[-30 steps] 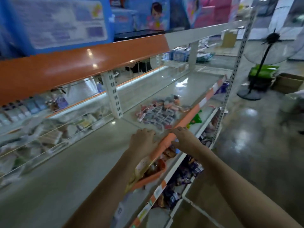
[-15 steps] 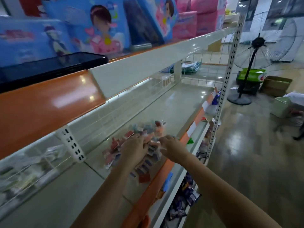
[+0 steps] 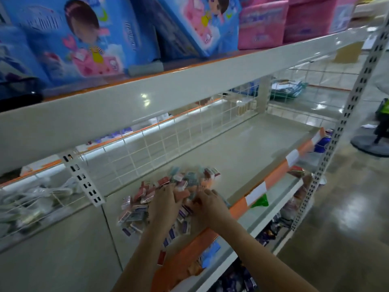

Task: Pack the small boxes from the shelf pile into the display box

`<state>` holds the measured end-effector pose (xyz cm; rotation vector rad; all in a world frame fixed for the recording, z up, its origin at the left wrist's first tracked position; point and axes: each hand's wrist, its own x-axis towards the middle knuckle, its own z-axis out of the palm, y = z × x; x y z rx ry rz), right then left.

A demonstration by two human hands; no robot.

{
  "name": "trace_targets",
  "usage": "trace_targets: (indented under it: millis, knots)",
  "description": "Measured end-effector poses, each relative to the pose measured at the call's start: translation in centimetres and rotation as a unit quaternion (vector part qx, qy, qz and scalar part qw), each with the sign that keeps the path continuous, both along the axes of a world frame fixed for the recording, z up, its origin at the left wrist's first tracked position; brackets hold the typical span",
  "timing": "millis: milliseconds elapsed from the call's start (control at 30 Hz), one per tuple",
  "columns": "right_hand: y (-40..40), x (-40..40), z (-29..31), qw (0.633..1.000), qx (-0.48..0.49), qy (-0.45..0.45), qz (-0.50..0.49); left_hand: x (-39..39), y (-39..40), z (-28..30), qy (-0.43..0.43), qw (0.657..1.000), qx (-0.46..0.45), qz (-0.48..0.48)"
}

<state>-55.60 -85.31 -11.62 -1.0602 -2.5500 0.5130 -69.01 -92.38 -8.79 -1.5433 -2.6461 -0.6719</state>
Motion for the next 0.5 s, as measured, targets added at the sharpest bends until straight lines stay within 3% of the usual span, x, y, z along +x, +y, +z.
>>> trace_targets:
  millis: [300, 500]
  knots:
    - [0.0, 1.4, 0.7, 0.996, -0.016, 0.040, 0.074, 0.8, -0.6, -0.5, -0.058, 0.998, 0.025, 0.014]
    - [0.3, 2.9, 1.1, 0.990, -0.059, 0.083, 0.097, 0.4, -0.9, -0.5, -0.048, 0.999, 0.015, -0.003]
